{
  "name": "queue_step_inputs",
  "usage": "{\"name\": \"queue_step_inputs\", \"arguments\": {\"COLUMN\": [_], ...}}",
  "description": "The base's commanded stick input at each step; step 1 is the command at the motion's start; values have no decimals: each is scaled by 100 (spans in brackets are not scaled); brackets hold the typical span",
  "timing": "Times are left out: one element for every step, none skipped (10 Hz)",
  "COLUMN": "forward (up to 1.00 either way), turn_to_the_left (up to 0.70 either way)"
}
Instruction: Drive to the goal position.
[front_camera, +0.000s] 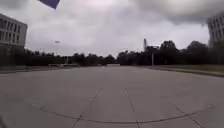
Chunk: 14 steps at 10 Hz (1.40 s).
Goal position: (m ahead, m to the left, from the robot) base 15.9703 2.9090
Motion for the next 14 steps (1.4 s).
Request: {"name": "queue_step_inputs", "arguments": {"forward": [100, 100, 100, 100, 100, 100, 100, 100, 100, 100, 100, 100, 100, 100], "turn_to_the_left": [-4, -4, -8, -9, -10, -11, -11, -11, -11, -11, -11, -7, -1, -2]}}
